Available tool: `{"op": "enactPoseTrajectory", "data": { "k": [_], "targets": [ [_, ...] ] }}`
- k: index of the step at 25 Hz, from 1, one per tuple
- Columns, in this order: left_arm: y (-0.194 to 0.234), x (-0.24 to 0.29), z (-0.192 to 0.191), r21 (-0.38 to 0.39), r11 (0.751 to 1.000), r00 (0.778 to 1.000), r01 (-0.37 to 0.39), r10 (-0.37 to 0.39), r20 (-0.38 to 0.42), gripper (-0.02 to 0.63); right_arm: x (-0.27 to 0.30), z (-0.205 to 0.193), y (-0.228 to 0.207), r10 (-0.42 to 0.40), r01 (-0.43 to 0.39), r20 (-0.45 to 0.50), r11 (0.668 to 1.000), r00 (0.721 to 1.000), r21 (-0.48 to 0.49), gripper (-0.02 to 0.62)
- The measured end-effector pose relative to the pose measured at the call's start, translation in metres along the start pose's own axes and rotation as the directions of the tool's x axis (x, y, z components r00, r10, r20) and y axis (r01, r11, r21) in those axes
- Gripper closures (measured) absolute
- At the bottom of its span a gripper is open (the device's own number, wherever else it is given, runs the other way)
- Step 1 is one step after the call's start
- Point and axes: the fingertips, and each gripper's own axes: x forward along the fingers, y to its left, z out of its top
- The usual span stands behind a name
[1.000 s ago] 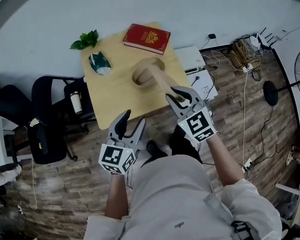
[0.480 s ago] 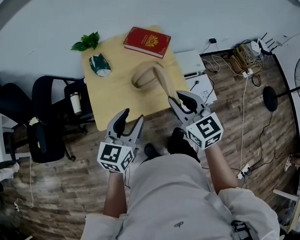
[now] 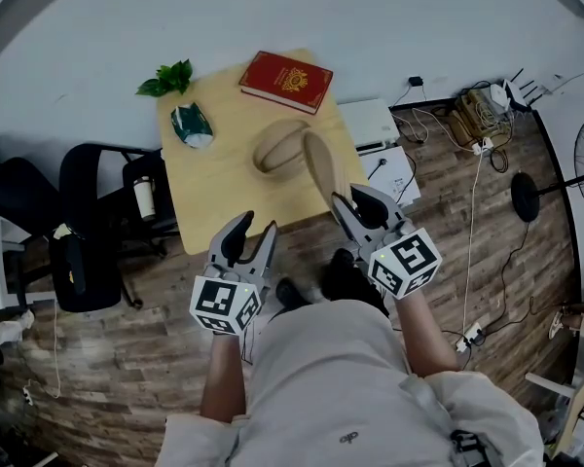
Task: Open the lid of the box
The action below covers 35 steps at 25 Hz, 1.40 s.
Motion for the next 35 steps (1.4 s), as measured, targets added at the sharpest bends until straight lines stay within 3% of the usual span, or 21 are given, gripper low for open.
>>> {"op": "enactPoseTrajectory", "data": {
  "k": [7, 11, 35],
  "targets": [
    [-0.001, 0.005, -0.001, -0.007, 1.000, 1.000, -0.008, 0.008, -0.005, 0.467, -0.006, 0.003, -0.010, -0.013, 0.012, 0.018, 1.000, 1.000, 0.028, 0.511],
    [-0.003, 0.004, -0.002, 0.004, 1.000, 1.000, 0.000, 0.000, -0.012, 0.519, -0.006, 0.004, -0.009, -0.012, 0.011, 0.024, 0.999, 1.000, 0.037, 0.511],
    [0.008, 0.003, -0.004, -0.006, 0.999, 0.999, -0.044, 0.044, -0.018, 0.592, -0.012, -0.001, -0.014, -0.030, 0.028, 0.030, 0.997, 0.999, 0.076, 0.511]
  ]
}}
